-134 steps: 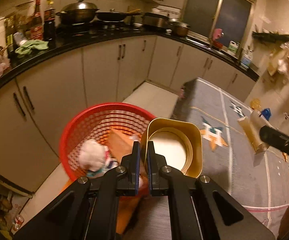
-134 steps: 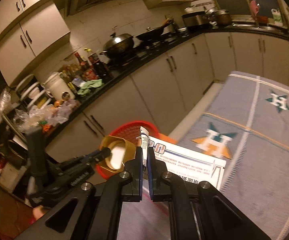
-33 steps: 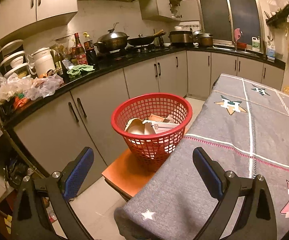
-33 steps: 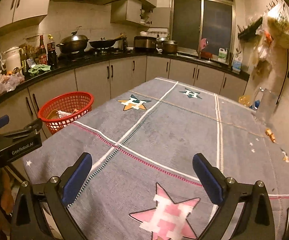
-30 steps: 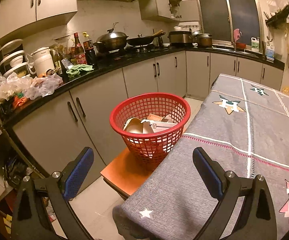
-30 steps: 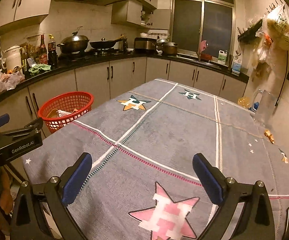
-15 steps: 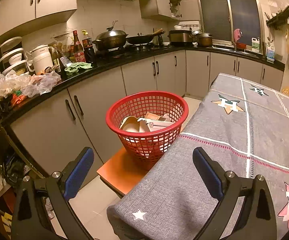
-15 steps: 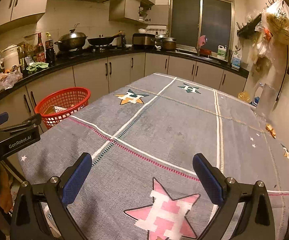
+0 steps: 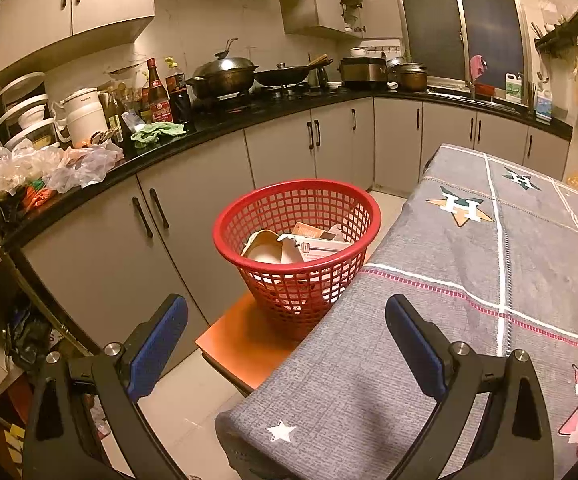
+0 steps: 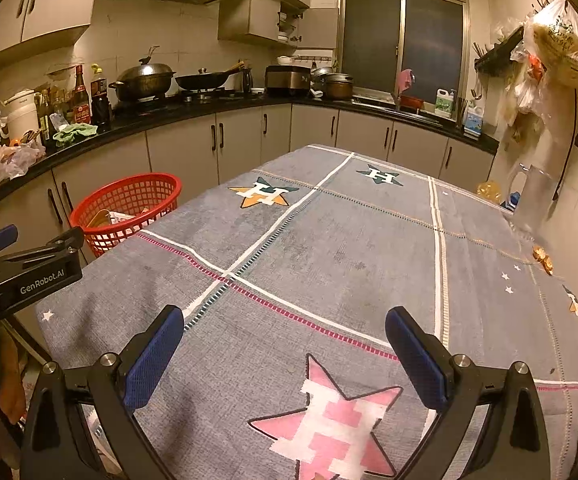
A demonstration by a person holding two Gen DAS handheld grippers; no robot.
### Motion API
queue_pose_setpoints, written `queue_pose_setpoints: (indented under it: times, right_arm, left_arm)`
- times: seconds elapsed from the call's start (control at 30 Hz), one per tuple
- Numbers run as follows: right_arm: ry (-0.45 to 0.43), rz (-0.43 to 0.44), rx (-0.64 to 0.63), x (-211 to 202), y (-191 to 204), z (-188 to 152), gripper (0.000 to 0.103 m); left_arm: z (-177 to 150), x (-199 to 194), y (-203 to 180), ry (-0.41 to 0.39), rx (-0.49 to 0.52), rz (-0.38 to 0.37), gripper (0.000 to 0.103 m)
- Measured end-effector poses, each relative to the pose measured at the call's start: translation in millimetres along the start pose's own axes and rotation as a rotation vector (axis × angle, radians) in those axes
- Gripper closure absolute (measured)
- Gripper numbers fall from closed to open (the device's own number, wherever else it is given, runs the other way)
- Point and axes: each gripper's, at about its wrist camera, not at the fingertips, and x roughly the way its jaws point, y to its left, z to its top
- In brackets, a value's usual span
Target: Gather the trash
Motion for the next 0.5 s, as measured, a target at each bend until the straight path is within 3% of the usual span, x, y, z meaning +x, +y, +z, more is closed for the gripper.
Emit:
queue_pose_setpoints:
  times: [0.5]
  right_arm:
    - [0.015, 0.002, 0.008, 1.8, -0.5, -1.1, 0.001]
  left_arm:
    - [-1.6, 0.0, 0.5, 0.003, 0.011, -0.008, 0.004]
